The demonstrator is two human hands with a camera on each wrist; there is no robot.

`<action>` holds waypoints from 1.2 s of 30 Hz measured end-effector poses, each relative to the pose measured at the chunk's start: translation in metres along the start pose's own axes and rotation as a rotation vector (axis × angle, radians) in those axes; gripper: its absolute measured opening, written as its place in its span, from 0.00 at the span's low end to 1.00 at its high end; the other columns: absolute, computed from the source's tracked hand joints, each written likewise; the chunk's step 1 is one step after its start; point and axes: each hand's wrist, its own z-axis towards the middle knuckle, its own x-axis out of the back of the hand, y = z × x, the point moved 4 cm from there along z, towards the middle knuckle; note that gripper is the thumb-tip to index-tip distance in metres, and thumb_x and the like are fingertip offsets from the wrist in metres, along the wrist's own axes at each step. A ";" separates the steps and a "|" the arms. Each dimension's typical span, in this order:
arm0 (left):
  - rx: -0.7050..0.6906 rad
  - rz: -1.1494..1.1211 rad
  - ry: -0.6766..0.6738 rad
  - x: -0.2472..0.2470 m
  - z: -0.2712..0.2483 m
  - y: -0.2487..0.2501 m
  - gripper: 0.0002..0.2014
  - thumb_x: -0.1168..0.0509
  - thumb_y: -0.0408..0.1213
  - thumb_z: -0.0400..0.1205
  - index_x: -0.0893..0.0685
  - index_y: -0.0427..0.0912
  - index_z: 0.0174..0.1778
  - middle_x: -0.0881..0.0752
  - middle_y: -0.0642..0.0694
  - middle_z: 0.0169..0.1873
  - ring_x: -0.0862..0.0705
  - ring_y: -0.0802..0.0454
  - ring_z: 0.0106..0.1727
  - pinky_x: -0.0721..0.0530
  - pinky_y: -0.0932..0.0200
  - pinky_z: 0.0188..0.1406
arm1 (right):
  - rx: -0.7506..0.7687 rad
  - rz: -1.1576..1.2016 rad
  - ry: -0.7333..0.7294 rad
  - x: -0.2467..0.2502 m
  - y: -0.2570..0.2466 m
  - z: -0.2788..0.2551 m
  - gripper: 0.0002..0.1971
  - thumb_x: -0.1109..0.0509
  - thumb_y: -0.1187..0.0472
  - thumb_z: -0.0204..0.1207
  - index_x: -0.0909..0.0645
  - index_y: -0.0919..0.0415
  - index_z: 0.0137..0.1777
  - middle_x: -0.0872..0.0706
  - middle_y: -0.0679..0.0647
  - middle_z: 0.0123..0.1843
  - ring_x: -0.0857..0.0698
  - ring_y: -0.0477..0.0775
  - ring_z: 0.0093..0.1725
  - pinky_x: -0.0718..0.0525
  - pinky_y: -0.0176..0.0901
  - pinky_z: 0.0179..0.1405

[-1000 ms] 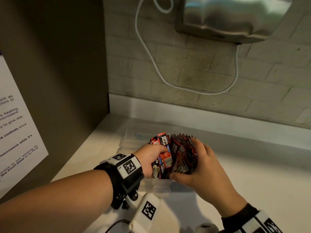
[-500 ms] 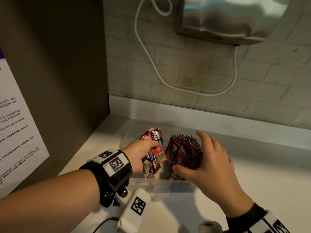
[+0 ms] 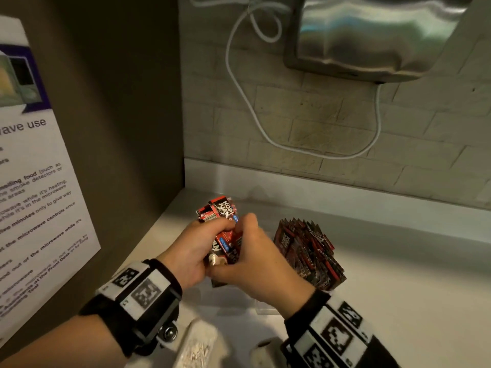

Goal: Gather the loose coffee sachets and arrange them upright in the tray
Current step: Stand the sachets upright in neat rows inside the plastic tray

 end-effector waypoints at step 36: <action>-0.206 -0.414 0.214 0.011 -0.002 0.014 0.32 0.23 0.34 0.72 0.29 0.47 0.70 0.16 0.42 0.47 0.13 0.49 0.37 0.15 0.56 0.28 | 0.126 -0.185 0.163 -0.025 -0.006 0.014 0.16 0.28 0.57 0.70 0.33 0.53 0.50 0.16 0.49 0.43 0.14 0.56 0.45 0.22 0.42 0.35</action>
